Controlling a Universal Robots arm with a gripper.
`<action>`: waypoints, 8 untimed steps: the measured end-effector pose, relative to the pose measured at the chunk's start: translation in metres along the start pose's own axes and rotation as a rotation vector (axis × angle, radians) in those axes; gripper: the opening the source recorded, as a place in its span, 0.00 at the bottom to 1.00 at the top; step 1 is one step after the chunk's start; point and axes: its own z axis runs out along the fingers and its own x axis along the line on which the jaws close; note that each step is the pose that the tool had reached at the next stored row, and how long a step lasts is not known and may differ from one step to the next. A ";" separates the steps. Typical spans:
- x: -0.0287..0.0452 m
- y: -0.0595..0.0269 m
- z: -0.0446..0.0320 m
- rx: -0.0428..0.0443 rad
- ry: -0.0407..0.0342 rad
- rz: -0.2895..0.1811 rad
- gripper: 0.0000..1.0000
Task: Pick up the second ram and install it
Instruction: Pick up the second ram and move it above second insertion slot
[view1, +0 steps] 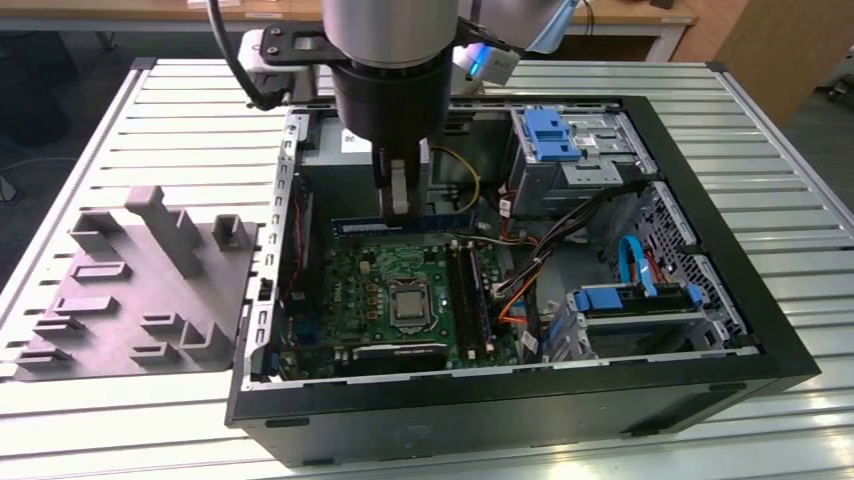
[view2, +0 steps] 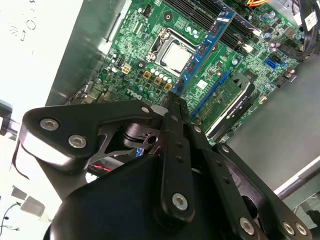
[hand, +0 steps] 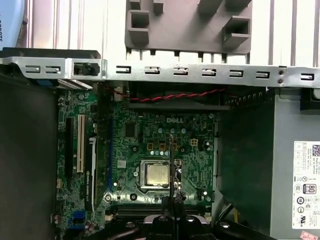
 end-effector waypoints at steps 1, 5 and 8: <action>0.0001 0.0000 0.0015 0.0000 0.0000 0.000 0.12; 0.0004 0.0001 0.0083 0.0001 -0.0001 0.000 0.12; 0.0000 0.0002 0.0111 0.0000 -0.0004 0.000 0.12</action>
